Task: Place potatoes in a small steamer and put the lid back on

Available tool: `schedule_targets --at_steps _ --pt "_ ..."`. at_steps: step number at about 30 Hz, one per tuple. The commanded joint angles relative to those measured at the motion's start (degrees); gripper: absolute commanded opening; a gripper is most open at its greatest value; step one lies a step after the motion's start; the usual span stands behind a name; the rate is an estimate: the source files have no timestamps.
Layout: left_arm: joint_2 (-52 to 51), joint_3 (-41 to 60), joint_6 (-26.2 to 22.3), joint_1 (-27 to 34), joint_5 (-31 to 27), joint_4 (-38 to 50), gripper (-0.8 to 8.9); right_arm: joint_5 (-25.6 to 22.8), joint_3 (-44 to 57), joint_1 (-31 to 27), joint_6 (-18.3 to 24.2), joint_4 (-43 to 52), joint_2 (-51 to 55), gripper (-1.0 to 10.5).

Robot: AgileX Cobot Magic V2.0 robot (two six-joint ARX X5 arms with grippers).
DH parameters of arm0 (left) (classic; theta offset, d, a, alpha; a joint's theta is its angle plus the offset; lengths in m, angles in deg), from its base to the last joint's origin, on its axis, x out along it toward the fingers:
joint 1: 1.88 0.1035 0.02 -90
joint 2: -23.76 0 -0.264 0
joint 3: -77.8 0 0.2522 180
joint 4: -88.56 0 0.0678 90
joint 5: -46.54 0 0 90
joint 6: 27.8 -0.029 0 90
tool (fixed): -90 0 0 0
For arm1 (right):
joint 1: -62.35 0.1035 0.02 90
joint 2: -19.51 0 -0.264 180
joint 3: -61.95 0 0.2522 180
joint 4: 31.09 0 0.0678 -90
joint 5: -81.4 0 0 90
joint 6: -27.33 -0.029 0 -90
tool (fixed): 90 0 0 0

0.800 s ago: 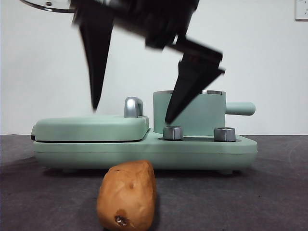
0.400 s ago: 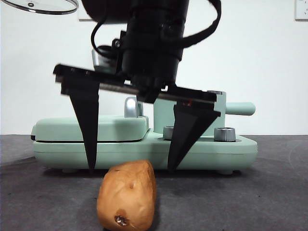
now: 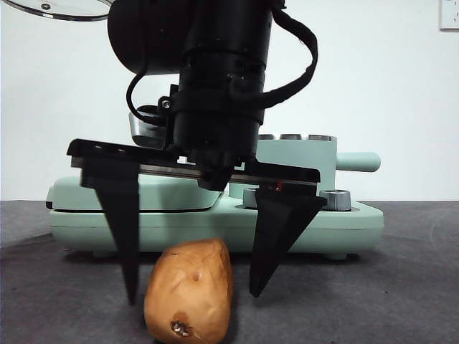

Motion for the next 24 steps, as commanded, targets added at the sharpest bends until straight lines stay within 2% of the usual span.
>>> schedule_targets --at_steps 1,3,10,14,18,24 --pt "0.37 -1.92 -0.57 0.00 0.02 1.57 0.09 0.02 -1.22 0.87 -0.74 -0.24 -1.16 2.8" --pt "0.37 -1.92 -0.57 0.00 0.02 1.57 0.09 0.11 -1.22 0.87 -0.74 -0.42 -1.16 2.1" --pt "0.37 -1.92 -0.57 0.04 0.02 1.53 0.09 1.68 -4.35 -0.17 0.20 -3.85 -0.55 2.1" --pt "0.37 -1.92 -0.57 0.76 0.02 1.40 0.09 0.92 -12.76 -1.79 5.05 -11.52 -0.26 2.1" --pt "0.37 -1.92 -0.57 1.18 0.02 1.11 0.09 -3.76 -23.21 -4.24 10.29 -18.08 -0.26 2.1" --pt "0.37 -1.92 -0.57 1.51 0.02 1.29 0.09 -7.67 -34.82 -11.15 15.34 -19.50 -0.26 2.1"
